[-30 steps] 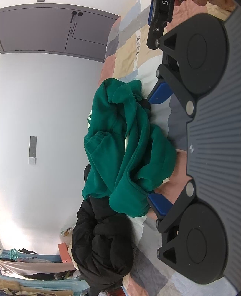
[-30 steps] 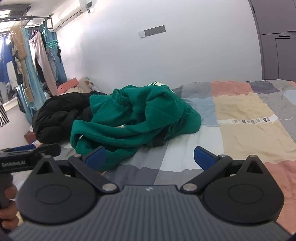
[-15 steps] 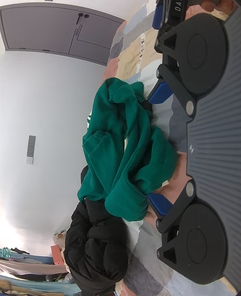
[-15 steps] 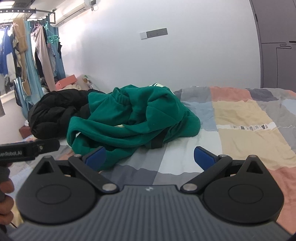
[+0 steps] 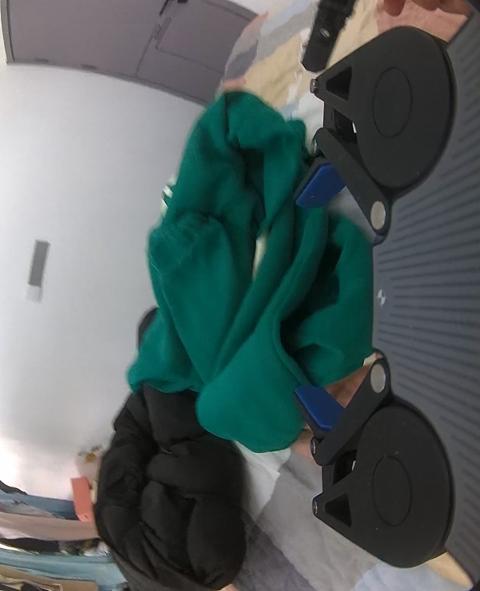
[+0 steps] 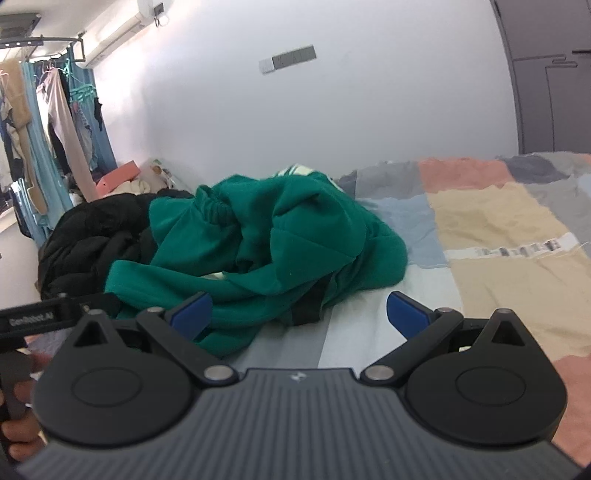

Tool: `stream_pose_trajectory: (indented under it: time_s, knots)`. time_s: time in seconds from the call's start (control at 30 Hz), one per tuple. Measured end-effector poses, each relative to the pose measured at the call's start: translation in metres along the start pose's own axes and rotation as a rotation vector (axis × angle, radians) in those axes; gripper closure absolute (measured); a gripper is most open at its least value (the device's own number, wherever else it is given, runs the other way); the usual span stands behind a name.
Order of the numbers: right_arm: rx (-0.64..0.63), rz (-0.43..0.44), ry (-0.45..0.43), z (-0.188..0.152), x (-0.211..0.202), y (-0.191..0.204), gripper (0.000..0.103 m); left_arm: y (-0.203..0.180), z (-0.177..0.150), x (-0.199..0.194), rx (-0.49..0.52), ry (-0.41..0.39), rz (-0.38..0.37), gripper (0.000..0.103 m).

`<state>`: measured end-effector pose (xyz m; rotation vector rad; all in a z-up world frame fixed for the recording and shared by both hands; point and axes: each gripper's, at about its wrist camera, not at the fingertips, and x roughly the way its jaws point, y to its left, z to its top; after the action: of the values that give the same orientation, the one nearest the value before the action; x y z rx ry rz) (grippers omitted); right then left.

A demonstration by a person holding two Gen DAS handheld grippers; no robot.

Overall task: Fold large clothes
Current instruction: 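Close the right gripper on the hoodie while the left gripper grasps another edge, then lift the hoodie with both grippers and shake it out in the air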

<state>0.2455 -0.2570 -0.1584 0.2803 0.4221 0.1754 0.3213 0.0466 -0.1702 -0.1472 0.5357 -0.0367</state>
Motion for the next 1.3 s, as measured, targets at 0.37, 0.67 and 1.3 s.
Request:
stream_pose_trajectory:
  time_s: [0.37,0.67,1.3]
  knots:
    - [0.060,0.022,0.039,0.008,0.084,-0.013,0.003,0.018,-0.003,0.065,0.003,0.061,0.069,0.000]
    - [0.114,0.104,0.036,0.002,0.122,-0.026,0.035,0.036,-0.009,0.094,-0.053,0.046,0.094,0.001]
    - [0.115,0.174,-0.101,0.034,0.061,-0.024,0.091,0.009,-0.021,0.024,-0.096,0.054,-0.153,0.081]
